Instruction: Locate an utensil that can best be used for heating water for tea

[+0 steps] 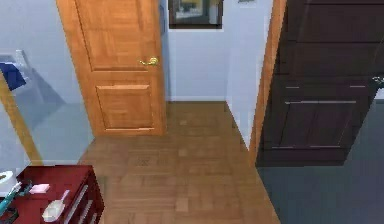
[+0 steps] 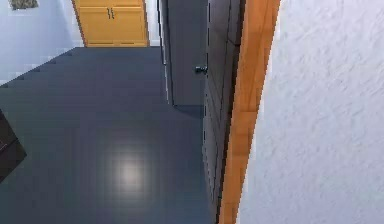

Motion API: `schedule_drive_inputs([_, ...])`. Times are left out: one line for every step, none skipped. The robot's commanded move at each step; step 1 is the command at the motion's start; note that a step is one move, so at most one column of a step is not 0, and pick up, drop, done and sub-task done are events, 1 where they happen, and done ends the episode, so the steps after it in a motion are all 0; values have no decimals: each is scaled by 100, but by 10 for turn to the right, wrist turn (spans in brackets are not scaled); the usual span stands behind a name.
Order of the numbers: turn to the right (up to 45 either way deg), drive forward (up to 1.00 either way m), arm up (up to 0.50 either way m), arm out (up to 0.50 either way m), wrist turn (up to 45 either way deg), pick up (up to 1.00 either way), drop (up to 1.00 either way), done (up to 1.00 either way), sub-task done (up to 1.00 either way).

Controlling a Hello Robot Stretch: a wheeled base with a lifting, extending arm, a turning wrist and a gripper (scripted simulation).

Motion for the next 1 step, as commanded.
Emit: schedule_drive_inputs([210, 0, 0, 0, 0, 0, 0, 0, 0])
